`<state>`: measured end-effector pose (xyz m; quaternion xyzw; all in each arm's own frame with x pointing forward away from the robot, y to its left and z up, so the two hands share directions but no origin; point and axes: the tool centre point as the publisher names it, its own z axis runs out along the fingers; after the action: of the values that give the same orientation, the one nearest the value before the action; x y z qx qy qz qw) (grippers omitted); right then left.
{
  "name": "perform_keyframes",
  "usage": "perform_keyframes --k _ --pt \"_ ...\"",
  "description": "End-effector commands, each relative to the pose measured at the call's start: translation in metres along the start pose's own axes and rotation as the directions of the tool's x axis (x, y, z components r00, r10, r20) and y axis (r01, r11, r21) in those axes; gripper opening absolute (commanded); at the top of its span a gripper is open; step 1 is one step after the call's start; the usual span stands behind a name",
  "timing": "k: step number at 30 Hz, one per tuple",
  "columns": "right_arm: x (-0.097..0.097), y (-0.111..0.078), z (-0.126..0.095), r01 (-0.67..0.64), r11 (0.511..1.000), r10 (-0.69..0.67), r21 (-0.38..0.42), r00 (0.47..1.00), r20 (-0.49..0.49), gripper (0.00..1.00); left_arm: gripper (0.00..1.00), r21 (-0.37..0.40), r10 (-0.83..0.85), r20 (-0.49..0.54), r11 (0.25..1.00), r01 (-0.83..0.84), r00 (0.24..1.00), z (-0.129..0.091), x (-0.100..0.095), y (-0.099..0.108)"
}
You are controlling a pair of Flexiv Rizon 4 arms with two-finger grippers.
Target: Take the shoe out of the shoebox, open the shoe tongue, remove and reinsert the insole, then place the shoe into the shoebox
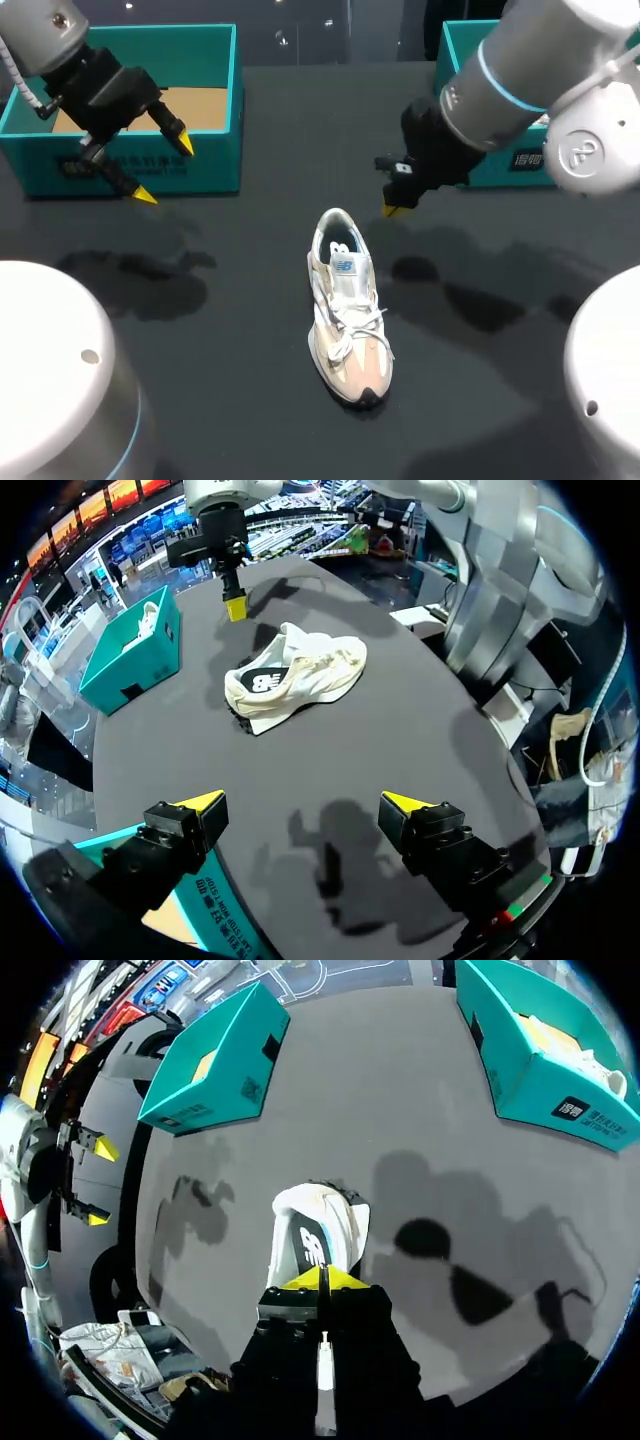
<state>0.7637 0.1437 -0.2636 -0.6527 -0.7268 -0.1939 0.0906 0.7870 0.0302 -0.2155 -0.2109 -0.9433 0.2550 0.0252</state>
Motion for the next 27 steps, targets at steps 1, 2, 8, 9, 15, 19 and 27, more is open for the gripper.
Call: perform_keyframes --k 1,2,8,9,15,19,27 --pt "0.017 0.0 0.005 -0.044 0.997 0.063 -0.063 0.942 0.33 0.0 1.0 -0.001 0.001 0.0 1.0 -0.001 1.0 0.0 0.001 0.0" --pt "0.017 0.0 0.005 -0.044 0.997 0.063 -0.063 0.942 0.33 0.0 1.0 -0.001 0.001 0.0 1.0 -0.001 1.0 0.0 0.001 0.0" --pt "0.017 0.0 0.005 -0.044 0.997 0.063 -0.063 0.942 0.33 0.0 1.0 -0.001 0.001 0.0 1.0 -0.001 1.0 0.0 0.001 0.0" --pt "0.017 0.0 0.005 -0.044 0.997 0.063 -0.063 0.942 0.33 0.0 1.0 -0.001 0.001 0.0 1.0 -0.001 1.0 0.0 0.001 0.0" --pt "0.035 -0.004 0.025 0.003 0.997 0.024 -0.072 0.928 0.371 0.0 1.0 -0.001 0.001 0.0 1.0 -0.001 1.0 0.0 0.001 0.0" --pt "0.041 -0.005 0.035 0.018 0.998 0.01 -0.065 0.913 0.408 0.0 1.0 -0.001 0.001 0.0 1.0 -0.001 1.0 0.0 0.001 0.0" --pt "0.041 -0.006 0.038 0.023 0.997 0.007 -0.068 0.913 0.409 0.0 1.0 -0.001 0.001 0.0 1.0 -0.001 1.0 0.0 0.001 0.0"
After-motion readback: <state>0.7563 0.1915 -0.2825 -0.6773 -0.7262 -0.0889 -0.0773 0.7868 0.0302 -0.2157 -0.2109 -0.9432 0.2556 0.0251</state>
